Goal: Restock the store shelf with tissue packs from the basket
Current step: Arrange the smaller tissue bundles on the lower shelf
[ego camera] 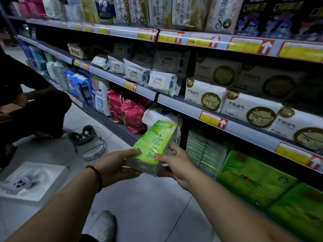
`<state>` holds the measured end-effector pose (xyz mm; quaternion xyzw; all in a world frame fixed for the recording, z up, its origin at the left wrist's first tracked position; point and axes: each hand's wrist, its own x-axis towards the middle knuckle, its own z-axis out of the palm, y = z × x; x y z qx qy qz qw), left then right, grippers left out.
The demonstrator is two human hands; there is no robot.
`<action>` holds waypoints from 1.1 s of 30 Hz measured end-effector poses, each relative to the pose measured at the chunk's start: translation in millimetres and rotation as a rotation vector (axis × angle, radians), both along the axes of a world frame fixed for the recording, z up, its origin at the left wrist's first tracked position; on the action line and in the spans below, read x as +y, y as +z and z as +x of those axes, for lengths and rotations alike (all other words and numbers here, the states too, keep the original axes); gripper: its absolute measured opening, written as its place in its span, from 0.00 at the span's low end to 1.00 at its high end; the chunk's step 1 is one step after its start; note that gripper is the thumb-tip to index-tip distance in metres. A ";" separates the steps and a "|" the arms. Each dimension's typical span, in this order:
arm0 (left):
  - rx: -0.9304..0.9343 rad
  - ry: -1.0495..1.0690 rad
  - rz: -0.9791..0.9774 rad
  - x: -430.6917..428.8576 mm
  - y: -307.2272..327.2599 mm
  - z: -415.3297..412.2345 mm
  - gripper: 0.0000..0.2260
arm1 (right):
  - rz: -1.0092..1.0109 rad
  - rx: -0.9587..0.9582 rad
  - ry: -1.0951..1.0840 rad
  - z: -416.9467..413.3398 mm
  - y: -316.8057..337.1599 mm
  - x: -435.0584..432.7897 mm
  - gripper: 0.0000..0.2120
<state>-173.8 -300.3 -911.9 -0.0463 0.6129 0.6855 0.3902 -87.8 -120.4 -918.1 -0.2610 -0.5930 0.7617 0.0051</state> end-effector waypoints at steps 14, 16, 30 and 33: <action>0.021 -0.186 0.071 145.9 -37.8 -4.7 0.11 | 0.085 -0.069 -0.282 18.9 -26.4 122.2 0.36; -0.003 -0.222 0.131 176.7 -48.6 -0.5 0.08 | 0.079 -0.087 -0.364 27.1 -33.9 141.8 0.35; 0.015 -0.002 0.257 296.4 -92.8 4.5 0.29 | 0.276 -0.218 -0.440 25.5 -64.2 205.7 0.05; -0.006 -0.079 0.296 306.2 -95.4 3.2 0.33 | 0.393 -0.235 -0.369 9.1 -67.6 207.3 0.03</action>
